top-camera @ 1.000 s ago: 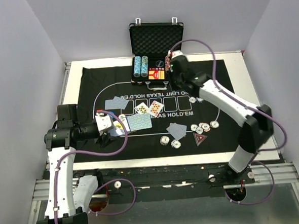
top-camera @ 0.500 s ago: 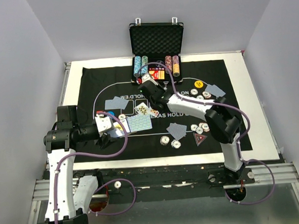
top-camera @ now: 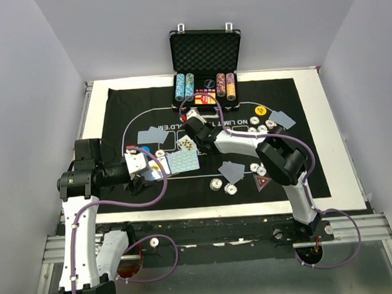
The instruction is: Distribute texas hold em gaming equipment
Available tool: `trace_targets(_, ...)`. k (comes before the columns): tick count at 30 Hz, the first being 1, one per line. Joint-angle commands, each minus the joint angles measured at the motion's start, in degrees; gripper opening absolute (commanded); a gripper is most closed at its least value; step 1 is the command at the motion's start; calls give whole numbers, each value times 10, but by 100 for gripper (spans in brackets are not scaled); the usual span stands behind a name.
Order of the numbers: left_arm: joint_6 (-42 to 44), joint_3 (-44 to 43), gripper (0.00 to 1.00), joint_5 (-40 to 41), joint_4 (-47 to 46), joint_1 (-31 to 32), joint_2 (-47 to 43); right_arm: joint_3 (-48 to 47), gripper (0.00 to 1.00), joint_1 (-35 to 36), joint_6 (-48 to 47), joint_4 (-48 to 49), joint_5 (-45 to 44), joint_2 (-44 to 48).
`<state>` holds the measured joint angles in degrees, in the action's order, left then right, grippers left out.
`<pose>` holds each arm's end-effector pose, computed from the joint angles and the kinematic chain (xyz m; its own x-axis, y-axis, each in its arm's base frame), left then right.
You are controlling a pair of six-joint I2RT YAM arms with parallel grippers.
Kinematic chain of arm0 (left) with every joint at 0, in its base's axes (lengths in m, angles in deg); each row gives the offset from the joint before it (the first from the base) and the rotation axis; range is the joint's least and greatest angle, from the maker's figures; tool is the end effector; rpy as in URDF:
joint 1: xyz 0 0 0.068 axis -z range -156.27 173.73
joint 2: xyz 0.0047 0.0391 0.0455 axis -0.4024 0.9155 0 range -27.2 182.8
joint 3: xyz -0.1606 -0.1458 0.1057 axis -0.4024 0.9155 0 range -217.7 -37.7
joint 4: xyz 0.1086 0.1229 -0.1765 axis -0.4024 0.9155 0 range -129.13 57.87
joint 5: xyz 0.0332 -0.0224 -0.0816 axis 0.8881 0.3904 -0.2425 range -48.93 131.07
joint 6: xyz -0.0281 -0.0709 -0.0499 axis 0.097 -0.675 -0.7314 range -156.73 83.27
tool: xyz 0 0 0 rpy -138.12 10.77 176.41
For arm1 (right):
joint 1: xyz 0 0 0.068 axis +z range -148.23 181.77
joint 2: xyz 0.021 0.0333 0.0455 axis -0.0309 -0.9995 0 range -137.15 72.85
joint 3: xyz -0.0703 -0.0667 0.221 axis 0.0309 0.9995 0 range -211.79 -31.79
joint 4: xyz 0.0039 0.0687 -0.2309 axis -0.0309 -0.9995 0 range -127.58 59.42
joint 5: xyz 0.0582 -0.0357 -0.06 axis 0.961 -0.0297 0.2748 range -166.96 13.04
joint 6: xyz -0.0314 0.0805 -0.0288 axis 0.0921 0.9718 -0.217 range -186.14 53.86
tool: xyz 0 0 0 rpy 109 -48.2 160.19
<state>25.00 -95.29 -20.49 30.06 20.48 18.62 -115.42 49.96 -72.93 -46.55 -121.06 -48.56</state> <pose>0.1296 -0.0645 0.2884 -0.0059 0.4197 -0.9076 0.9521 0.2800 0.1233 0.3303 0.2841 0.1149 -0.5029 -0.6897 -0.5210 -0.3225 0.7090 -0.6272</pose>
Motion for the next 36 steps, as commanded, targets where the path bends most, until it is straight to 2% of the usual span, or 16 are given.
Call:
trace_targets(1, -2, -6, 36, -15, -3, 2, -6, -6, 3, 5, 57, -10, 74, -14)
trace_targets(8, -2, -8, 36, -10, -3, 2, -8, 4, 22, 9, 99, -22, 127, -22)
trace_targets(14, -1, -7, 36, -9, -5, 1, -7, 9, 26, 9, 114, -15, 169, -12)
trace_targets(18, -2, -9, 36, -8, -6, 3, -9, 4, 34, 10, 114, -15, 190, -4)
trace_targets(21, -1, -8, 36, -7, -7, 2, -8, 1, 50, 9, 116, -22, 195, 1)
trace_targets(24, -1, -7, 36, -7, -8, 3, -6, 4, 59, 10, 119, -27, 200, 10)
trace_targets(36, 0, -9, 36, -9, -6, 2, -6, -15, 70, 9, 173, -54, 243, 106)
